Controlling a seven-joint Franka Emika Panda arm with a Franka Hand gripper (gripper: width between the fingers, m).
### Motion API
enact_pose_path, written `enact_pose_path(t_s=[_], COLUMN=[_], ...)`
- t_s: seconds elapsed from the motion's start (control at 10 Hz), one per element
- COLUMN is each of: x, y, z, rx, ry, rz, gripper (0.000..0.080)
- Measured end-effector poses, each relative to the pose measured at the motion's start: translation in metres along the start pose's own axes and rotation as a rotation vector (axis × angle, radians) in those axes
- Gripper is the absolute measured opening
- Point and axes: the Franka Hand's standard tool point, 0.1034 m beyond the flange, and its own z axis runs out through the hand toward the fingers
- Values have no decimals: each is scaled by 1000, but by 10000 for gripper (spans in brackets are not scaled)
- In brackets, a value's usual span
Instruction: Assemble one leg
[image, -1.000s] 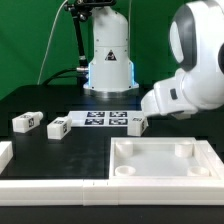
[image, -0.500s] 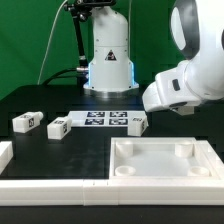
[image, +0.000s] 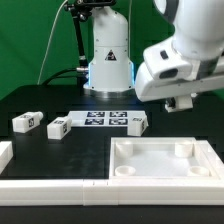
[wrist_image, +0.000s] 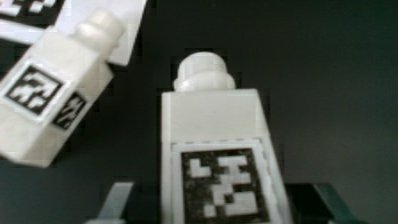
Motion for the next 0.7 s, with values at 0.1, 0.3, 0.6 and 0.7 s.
enact_pose_path(t_s=[0.1, 0.3, 0.6, 0.7], x=[5, 5, 20, 28], y=[1, 5, 12, 17], z=[1, 3, -19, -31], rx=[-8, -23, -40, -46], ry=[111, 279, 561, 627], rz=[0, 1, -8, -17], gripper=[291, 291, 291, 291])
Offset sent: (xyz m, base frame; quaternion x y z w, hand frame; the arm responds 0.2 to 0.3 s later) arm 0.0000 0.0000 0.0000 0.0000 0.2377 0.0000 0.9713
